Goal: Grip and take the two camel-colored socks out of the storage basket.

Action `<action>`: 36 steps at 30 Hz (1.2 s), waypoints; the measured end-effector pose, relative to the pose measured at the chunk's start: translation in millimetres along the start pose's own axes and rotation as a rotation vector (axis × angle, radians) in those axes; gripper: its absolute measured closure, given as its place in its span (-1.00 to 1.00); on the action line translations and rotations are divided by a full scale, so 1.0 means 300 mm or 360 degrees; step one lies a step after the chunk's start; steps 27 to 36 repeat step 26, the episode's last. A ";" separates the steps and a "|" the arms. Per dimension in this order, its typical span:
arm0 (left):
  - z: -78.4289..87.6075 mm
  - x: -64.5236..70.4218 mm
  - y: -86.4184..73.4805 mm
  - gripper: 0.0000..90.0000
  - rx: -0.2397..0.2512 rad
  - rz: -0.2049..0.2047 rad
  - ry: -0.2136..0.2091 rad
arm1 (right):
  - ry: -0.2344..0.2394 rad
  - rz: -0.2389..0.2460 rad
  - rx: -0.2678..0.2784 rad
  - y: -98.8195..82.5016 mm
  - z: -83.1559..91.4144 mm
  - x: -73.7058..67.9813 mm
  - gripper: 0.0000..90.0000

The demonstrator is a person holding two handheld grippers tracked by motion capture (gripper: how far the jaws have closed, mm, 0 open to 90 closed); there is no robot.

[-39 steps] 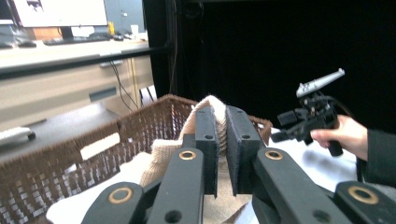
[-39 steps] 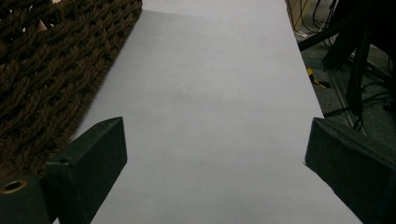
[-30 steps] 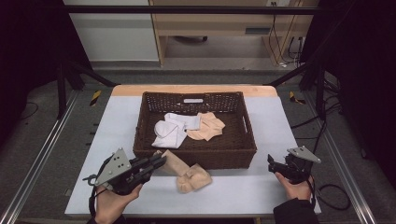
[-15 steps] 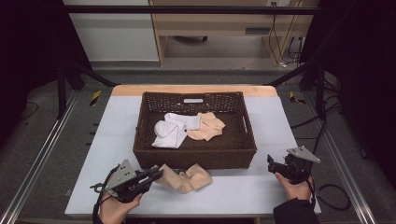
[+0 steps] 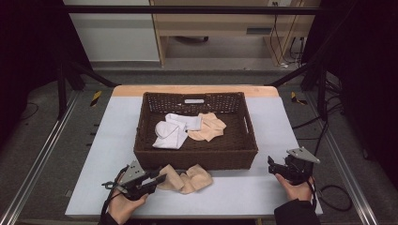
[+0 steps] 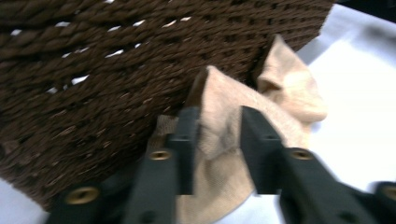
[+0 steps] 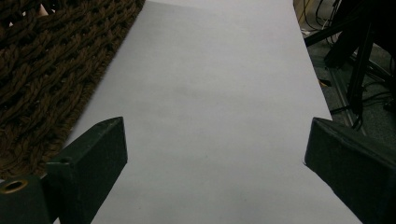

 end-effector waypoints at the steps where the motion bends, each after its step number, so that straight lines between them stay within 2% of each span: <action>1: 0.001 -0.004 -0.001 0.26 0.0005 0.0003 0.0021 | 0.0001 -0.0001 -0.0002 0.000 0.000 0.000 -0.87; 2: 0.010 -0.014 0.000 0.05 0.0023 0.0009 0.0060 | 0.0003 -0.0001 -0.0001 0.000 0.000 0.000 -0.87; 3: 0.010 -0.014 0.000 -0.04 0.0023 0.0009 0.0060 | 0.0003 -0.0001 -0.0001 0.000 0.000 0.000 -0.87; 4: 0.021 -0.026 -0.005 -0.09 0.0025 0.0015 0.0090 | 0.0000 0.0004 0.0003 0.000 0.001 0.001 -0.87; 7: 0.034 -0.040 -0.015 -0.20 0.0024 0.0020 0.0114 | 0.0001 -0.0003 0.0007 0.000 0.003 0.001 -0.87; 9: 0.054 -0.054 -0.026 -0.23 0.0026 0.0034 0.0137 | 0.0001 0.0000 0.0013 0.001 0.005 0.002 -0.87; 10: 0.081 -0.073 -0.035 -0.27 0.0026 0.0038 0.0176 | 0.0004 -0.0013 0.0011 0.000 0.007 0.002 -0.87; 11: 0.081 -0.073 -0.035 -0.30 0.0026 0.0038 0.0176 | 0.0004 -0.0013 0.0011 0.000 0.007 0.002 -0.87; 12: 0.109 -0.093 -0.038 -0.31 0.0044 0.0055 0.0218 | 0.0001 -0.0006 0.0011 0.000 0.006 0.003 -0.87; 16: 0.138 -0.126 -0.042 -0.34 0.0084 0.0104 0.0272 | -0.0001 -0.0002 0.0012 0.000 0.006 0.003 -0.87; 20: 0.154 -0.168 -0.050 -0.38 0.0075 0.0099 0.0375 | 0.0000 -0.0012 0.0012 0.001 0.007 0.005 -0.87; 22: 0.164 -0.200 -0.051 -0.39 0.0099 0.0132 0.0418 | 0.0001 -0.0006 0.0010 0.001 0.005 0.006 -0.87; 23: 0.164 -0.200 -0.051 -0.39 0.0099 0.0132 0.0418 | 0.0001 -0.0005 0.0011 0.001 0.005 0.005 -0.87; 24: 0.174 -0.227 -0.052 -0.39 0.0100 0.0130 0.0460 | 0.0000 -0.0003 0.0012 0.001 0.004 0.006 -0.87; 25: 0.174 -0.227 -0.052 -0.39 0.0100 0.0130 0.0460 | -0.0001 -0.0003 0.0010 0.001 0.004 0.006 -0.87; 26: 0.180 -0.242 -0.054 -0.39 0.0096 0.0125 0.0489 | -0.0001 -0.0003 0.0010 0.001 0.004 0.006 -0.87; 36: 0.180 -0.242 -0.054 -0.39 0.0096 0.0125 0.0489 | -0.0001 -0.0003 0.0010 0.001 0.004 0.006 -0.87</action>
Point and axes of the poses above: each handheld gripper's, and its own axes: z roughly backward along the jaws, y roughly out of its top, x roughly to its right, the point moved 5 cm from there along -z, roughly forward along the jaws, and after that the axes turned 5 degrees about -z, right-handed, at the moved point
